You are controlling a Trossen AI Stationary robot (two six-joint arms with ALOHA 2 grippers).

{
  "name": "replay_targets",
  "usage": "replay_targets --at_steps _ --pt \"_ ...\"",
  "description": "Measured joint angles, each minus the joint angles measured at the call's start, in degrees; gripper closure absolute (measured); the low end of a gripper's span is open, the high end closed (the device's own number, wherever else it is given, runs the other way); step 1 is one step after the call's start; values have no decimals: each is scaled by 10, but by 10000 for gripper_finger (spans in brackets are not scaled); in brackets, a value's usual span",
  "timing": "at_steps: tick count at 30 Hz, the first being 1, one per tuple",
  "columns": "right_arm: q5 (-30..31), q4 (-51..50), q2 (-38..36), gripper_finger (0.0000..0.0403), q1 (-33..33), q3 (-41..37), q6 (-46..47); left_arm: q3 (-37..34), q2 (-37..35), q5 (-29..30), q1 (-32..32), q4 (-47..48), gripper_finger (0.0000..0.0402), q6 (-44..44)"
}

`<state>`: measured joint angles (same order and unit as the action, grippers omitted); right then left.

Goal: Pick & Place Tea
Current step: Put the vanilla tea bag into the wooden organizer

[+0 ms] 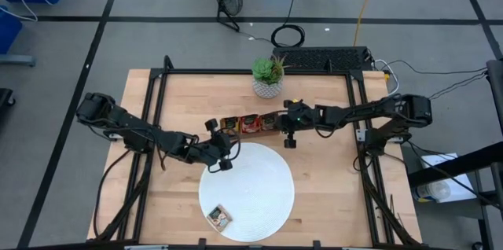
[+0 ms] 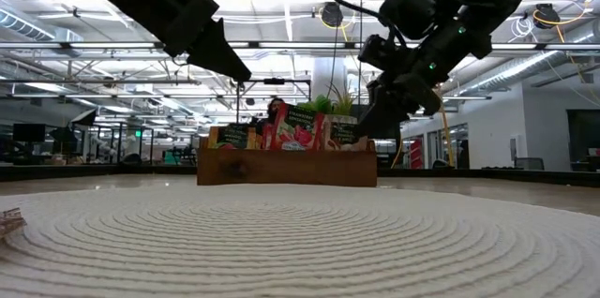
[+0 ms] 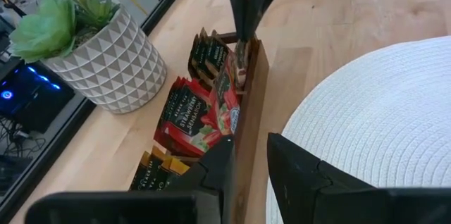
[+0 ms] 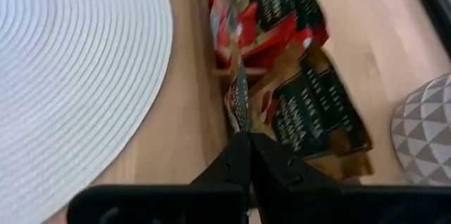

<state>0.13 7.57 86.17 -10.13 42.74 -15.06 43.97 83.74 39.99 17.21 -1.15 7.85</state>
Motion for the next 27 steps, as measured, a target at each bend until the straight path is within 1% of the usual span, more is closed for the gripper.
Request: replay_targets --at_steps 3,7,9,17,21,23,24,26,27 --pt "4 20 0 403 0 0 8 0 0 0 0 0 311 0" --pt "63 32 0 392 2 0 1 0 0 0 0 0 311 3" --pt "76 31 0 378 2 0 -5 0 0 0 0 0 311 4" --pt "78 36 0 311 2 0 8 0 0 -13 0 0 311 5" --pt "103 47 -4 286 3 0 8 0 0 -35 0 0 311 8" --pt "107 56 -9 276 4 0 6 0 0 -58 0 1 311 15" --pt "107 61 -13 272 5 1 6 0 0 -79 0 2 311 20" --pt "104 57 -27 264 6 0 7 0 0 -140 0 5 311 34" --pt "104 65 -31 261 8 1 8 1 0 -182 0 9 311 39"
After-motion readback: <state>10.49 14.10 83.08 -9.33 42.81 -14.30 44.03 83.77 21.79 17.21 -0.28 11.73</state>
